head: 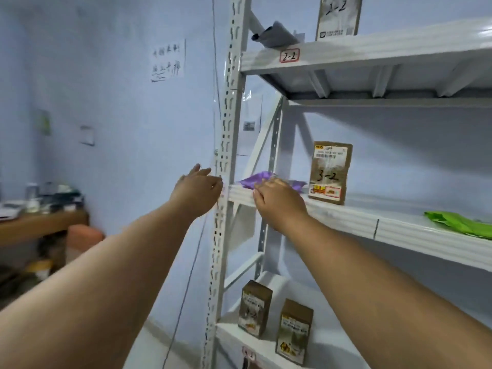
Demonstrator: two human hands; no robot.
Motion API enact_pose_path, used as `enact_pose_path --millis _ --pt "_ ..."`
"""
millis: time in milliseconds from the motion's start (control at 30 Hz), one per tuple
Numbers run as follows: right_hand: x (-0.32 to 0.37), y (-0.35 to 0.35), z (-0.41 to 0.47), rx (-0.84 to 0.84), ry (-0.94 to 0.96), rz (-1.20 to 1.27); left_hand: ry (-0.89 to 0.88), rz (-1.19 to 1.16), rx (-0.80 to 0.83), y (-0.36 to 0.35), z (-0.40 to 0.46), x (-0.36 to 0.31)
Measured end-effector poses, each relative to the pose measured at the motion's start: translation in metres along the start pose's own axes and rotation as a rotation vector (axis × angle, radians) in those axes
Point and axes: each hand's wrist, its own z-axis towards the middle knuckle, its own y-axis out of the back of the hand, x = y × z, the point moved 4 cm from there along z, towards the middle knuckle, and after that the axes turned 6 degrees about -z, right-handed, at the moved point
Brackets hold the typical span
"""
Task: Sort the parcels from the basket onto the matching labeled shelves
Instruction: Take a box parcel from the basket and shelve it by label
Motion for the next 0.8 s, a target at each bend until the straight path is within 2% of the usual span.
enact_pose_path --millis 100,200,467,633,800 --pt "0.060 -0.023 0.008 0.117 0.131 0.018 0.209 0.065 0.034 0.030 -0.048 0.073" --pt "0.132 -0.044 0.016 0.195 0.271 0.044 0.411 0.016 0.035 0.070 -0.106 0.138" --pt "0.303 -0.084 0.026 0.259 0.518 0.173 0.764 0.130 0.020 0.141 -0.221 0.253" --pt "0.370 -0.140 0.021 0.354 0.586 0.235 0.915 0.054 0.048 0.127 -0.257 0.316" --pt "0.415 -0.245 -0.013 0.471 0.572 0.340 1.100 -0.030 0.052 0.057 -0.310 0.397"
